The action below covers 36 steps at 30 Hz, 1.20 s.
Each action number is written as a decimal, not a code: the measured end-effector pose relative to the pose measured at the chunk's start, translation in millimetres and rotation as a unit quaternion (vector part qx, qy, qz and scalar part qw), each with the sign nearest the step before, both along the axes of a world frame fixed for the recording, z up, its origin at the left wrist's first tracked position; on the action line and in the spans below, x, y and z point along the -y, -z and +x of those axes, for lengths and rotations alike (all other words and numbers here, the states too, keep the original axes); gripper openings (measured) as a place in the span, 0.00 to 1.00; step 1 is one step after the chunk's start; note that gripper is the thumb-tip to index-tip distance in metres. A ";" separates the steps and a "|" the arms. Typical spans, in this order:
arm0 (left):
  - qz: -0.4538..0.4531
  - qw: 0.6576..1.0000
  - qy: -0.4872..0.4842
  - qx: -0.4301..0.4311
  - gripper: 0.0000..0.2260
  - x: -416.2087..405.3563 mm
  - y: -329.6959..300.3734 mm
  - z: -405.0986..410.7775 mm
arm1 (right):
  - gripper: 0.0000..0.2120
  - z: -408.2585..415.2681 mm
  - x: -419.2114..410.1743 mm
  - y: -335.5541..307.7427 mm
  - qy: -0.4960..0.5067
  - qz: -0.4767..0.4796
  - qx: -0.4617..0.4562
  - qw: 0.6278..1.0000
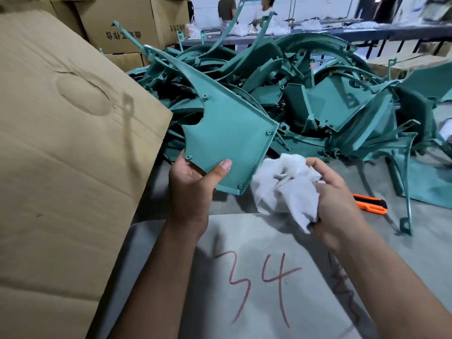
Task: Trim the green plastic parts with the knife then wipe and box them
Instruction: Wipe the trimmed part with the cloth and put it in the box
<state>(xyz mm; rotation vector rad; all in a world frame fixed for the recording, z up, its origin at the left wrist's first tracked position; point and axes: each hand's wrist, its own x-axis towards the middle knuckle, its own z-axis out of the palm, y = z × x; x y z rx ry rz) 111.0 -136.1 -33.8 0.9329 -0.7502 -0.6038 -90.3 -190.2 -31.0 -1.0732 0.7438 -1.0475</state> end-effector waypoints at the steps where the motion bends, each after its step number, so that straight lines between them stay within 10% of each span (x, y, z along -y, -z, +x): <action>1: -0.001 1.000 0.001 0.006 0.19 -0.2 0.1 -1.8 | 0.23 -0.7 1.7 0.4 0.015 0.016 0.004 1.000; 12: 0.030 0.998 -0.038 0.030 0.23 6.5 13.6 -35.0 | 0.13 16.6 -5.4 4.8 -0.102 -0.001 0.124 0.987; 28: 0.054 0.995 0.045 0.063 0.23 1.4 4.8 -28.1 | 0.13 17.4 -12.1 15.1 -0.025 -0.153 -0.138 0.978; 36: 0.112 0.974 0.134 0.143 0.17 -0.2 11.4 -26.7 | 0.15 1.0 4.4 2.9 0.051 -0.055 -0.025 0.997</action>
